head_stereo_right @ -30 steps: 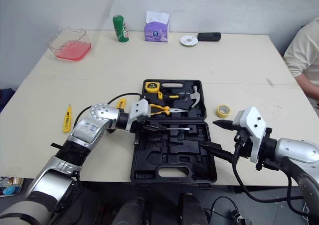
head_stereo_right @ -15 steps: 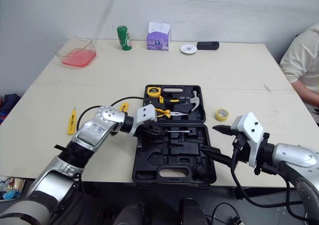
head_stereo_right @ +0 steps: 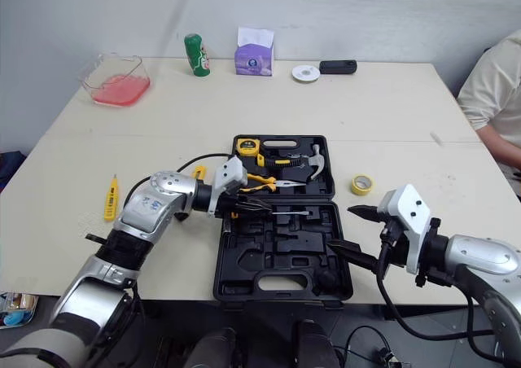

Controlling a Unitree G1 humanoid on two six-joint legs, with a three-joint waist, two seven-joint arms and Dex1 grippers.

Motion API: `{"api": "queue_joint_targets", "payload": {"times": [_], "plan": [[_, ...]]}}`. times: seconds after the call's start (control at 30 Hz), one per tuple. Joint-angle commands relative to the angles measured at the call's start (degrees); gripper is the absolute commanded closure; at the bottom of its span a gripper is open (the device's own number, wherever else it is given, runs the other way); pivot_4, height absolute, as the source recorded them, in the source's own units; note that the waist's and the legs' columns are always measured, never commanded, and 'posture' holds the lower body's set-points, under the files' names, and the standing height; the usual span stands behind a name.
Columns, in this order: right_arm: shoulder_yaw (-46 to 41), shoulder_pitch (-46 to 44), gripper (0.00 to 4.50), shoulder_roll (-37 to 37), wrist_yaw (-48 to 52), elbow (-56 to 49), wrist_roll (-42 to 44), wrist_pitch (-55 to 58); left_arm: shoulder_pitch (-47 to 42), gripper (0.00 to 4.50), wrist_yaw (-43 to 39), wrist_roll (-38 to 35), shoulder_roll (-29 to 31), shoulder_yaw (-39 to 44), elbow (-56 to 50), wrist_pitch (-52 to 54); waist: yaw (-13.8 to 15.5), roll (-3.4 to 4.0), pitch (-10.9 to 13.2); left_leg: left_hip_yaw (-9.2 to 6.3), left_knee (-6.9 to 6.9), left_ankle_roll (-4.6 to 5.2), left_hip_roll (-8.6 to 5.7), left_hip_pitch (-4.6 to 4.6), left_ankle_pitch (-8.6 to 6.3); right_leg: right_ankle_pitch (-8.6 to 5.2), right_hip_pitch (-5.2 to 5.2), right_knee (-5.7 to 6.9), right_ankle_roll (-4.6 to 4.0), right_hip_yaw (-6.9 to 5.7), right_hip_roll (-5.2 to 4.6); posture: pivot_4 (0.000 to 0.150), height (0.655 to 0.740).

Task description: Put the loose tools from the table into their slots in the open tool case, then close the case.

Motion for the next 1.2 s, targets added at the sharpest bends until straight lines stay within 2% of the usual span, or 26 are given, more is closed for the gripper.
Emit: {"api": "queue_joint_targets", "payload": {"times": [0.03, 0.2, 0.37, 0.7, 0.73, 0.8, 0.87, 0.93, 1.07, 1.1, 1.2], "plan": [[-0.92, -0.04, 0.00, -0.25, -0.11, -1.29, 0.00, -0.73, -1.66, 4.46, 1.30, 2.70, -0.32, -1.66, 1.70, -1.02, 0.01, -0.02, 0.01, 0.00, 0.00, 0.02, 0.00, 0.00, -0.01, 0.00, 0.00, -0.01, 0.00, 0.00, 0.00, 0.150, 0.7400], [-1.35, 0.26, 0.00, -0.44, -0.15, -1.21, 0.00, -0.56, -1.16, 4.46, 0.64, 8.82, 2.30, -8.11, 3.42, 0.83, 0.01, -0.02, 0.00, -0.01, 0.00, 0.08, 0.00, 0.04, -0.04, 0.01, 0.05, -0.03, 0.01, 0.00, 0.01, 0.150, 0.7400], [-1.46, 0.93, 0.00, -0.35, -0.33, -1.15, -0.24, -0.62, 0.80, 4.46, -0.20, 10.74, 3.49, -12.11, 1.69, 1.93, -0.32, 0.00, -0.12, -0.03, -0.02, 0.29, 0.05, 0.15, -0.16, 0.00, 0.18, -0.03, 0.00, 0.01, 0.01, 0.150, 0.7400], [-1.92, 0.92, 0.00, -0.32, -0.57, -0.16, -0.68, -0.80, 1.85, 4.46, 3.66, 10.23, 2.23, -10.00, 1.95, -0.19, -0.26, -0.01, -0.23, -0.06, -0.03, 0.31, 0.06, 0.23, -0.18, -0.01, 0.26, -0.06, -0.03, 0.02, -0.06, 0.150, 0.7400], [-3.94, 0.97, 0.00, -0.19, -0.73, 0.67, -0.08, -0.48, 2.82, 4.18, 3.43, 4.22, 1.48, -3.23, -1.31, -1.56, -0.26, -0.01, -0.23, -0.06, -0.03, 0.31, 0.06, 0.24, -0.18, -0.02, 0.26, -0.06, -0.03, 0.03, -0.07, 0.150, 0.7400], [-6.60, 1.30, 0.00, 0.04, -0.89, 1.53, 0.69, -0.12, 4.36, 3.70, 3.07, -3.14, 0.54, 5.15, -5.78, -2.98, -0.57, 0.11, -0.12, -0.06, -0.04, 0.31, 0.06, 0.19, -0.18, -0.01, 0.21, -0.06, -0.03, 0.04, -0.11, 0.150, 0.7400], [-13.45, 3.48, 0.00, -0.47, 0.04, 4.64, 1.40, 0.95, 10.80, 2.91, 3.07, -11.32, 4.40, 15.95, -15.08, 2.95, -1.16, -0.06, 0.22, -0.07, -0.04, 0.21, 0.09, -0.06, -0.12, -0.01, -0.10, 0.00, -0.03, 0.03, -0.12, 0.150, 0.7400], [-18.80, 5.71, 0.00, -1.04, 1.37, 7.74, 1.12, 1.10, 16.53, 1.99, 4.66, -15.85, 7.79, 23.07, -21.12, 8.04, -1.48, -0.11, 0.29, -0.09, -0.16, -0.17, 0.17, -0.20, 0.09, -0.05, -0.29, 0.02, -0.10, 0.00, -0.08, 0.150, 0.7400], [-26.83, 10.38, 0.00, -2.54, 4.66, 14.04, -1.43, -0.06, 29.91, 0.25, 7.14, -19.57, 13.83, 36.17, -25.64, 12.10, -1.49, 0.12, 0.31, -0.01, -0.37, -0.21, 0.14, -0.06, 0.09, -0.08, -0.23, -0.08, -0.13, 0.00, -0.06, 0.150, 0.7400], [-28.37, 11.55, 0.00, -3.12, 5.66, 15.71, -2.39, -0.64, 33.03, 0.08, 8.37, -20.47, 14.79, 40.17, -25.96, 13.34, -1.43, 0.16, 0.34, 0.01, -0.43, -0.17, 0.13, 0.03, 0.07, -0.09, -0.14, -0.14, -0.13, 0.03, -0.07, 0.150, 0.7400], [-30.72, 13.34, 0.00, -4.09, 7.41, 18.96, -4.11, -1.77, 39.04, 0.08, 10.50, -22.00, 16.62, 47.52, -26.40, 14.44, -1.23, -0.02, 0.49, -0.03, -0.43, 0.22, 0.11, 0.09, -0.15, -0.04, -0.02, -0.26, -0.08, 0.02, -0.12, 0.150, 0.7400]]}}
